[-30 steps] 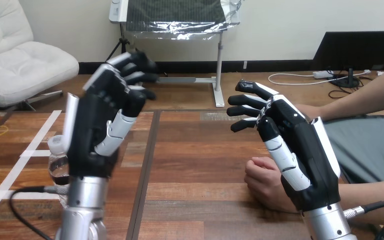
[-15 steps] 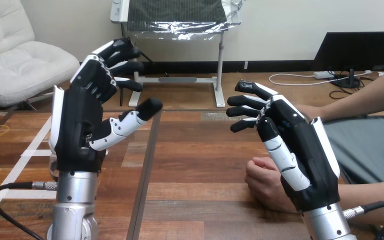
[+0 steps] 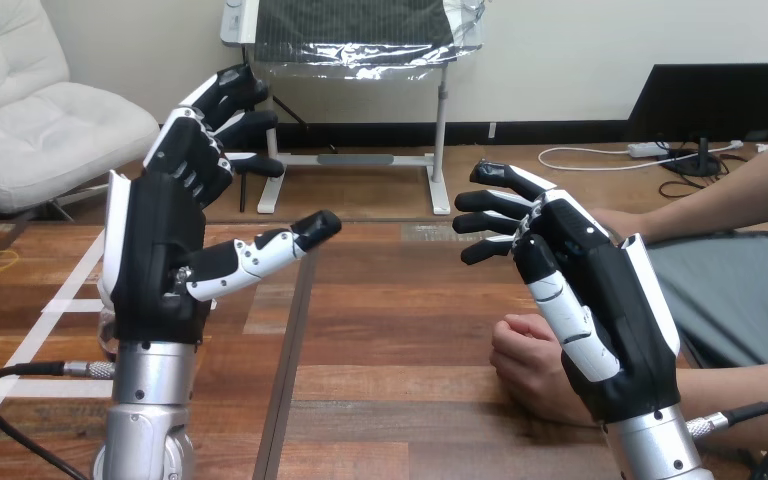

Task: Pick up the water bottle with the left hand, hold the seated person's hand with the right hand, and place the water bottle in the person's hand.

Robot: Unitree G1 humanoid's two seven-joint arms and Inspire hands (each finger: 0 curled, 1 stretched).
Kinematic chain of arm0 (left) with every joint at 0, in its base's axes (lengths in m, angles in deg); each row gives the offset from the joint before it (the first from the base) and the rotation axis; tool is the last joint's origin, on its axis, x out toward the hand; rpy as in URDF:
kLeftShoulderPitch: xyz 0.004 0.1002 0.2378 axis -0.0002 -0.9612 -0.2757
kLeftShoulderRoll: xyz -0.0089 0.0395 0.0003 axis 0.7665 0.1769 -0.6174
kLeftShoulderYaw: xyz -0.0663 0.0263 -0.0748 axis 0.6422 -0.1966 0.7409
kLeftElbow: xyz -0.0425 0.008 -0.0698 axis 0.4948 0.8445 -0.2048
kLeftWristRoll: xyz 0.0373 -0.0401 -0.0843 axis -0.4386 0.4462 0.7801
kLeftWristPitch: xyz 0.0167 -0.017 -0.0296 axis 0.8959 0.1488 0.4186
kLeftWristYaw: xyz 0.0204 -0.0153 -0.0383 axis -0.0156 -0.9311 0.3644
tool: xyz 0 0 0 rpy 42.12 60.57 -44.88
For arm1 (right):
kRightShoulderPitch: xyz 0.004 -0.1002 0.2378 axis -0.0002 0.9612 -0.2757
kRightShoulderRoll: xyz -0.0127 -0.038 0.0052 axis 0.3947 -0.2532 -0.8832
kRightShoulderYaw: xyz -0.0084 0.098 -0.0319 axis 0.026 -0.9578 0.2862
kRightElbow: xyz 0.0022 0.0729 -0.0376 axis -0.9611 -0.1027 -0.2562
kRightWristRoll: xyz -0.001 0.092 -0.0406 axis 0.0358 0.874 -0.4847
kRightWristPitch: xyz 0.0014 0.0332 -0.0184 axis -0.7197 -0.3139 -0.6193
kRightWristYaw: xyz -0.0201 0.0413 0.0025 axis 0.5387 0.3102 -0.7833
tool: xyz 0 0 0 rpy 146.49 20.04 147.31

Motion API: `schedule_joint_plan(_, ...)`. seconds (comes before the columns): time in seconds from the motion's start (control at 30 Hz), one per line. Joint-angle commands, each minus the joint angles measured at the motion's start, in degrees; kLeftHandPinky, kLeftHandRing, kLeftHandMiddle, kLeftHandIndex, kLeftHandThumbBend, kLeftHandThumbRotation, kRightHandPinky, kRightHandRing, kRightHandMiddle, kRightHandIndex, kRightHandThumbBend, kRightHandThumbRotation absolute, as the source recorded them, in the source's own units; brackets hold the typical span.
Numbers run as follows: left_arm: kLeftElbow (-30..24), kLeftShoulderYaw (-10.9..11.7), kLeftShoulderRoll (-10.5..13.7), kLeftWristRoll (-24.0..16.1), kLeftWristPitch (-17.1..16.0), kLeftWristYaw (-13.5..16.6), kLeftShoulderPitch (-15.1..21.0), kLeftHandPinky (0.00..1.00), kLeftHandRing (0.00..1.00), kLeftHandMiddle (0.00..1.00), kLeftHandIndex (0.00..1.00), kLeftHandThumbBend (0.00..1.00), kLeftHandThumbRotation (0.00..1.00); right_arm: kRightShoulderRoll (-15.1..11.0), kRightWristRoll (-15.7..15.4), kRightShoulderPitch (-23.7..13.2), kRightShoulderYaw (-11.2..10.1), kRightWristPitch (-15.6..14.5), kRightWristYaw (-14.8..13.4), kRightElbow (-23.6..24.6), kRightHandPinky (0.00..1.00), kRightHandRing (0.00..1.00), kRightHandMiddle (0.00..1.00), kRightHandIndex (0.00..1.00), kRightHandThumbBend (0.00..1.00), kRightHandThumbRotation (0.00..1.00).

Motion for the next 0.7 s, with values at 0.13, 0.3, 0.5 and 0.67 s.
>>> schedule_joint_plan(0.13,-2.5,-0.4,1.4,-2.5,-0.3,1.1,2.5,0.68,0.83,0.86,0.87,1.0,0.01,0.0,-0.1,-1.6,-0.3,1.2,-0.3,1.4,0.58,0.7,0.74,0.8,0.52,0.74)
schedule_joint_plan(0.3,-3.2,-0.2,1.5,-3.5,0.1,1.8,2.2,0.71,0.87,0.91,0.91,1.0,0.03,0.1,0.0,-1.5,-0.2,1.1,-0.3,1.6,0.58,0.7,0.74,0.8,0.53,0.74)
schedule_joint_plan(0.5,-4.2,0.2,1.7,-5.1,0.9,3.1,1.8,0.79,0.91,0.95,0.95,1.0,0.06,0.2,0.2,-1.5,-0.1,1.0,-0.2,1.6,0.58,0.7,0.74,0.8,0.53,0.74)
schedule_joint_plan(0.67,-4.9,0.8,1.9,-6.3,1.3,4.5,1.8,0.88,0.95,0.98,0.98,1.0,0.08,0.3,0.2,-1.5,-0.1,1.0,-0.3,1.6,0.58,0.7,0.74,0.8,0.53,0.74)
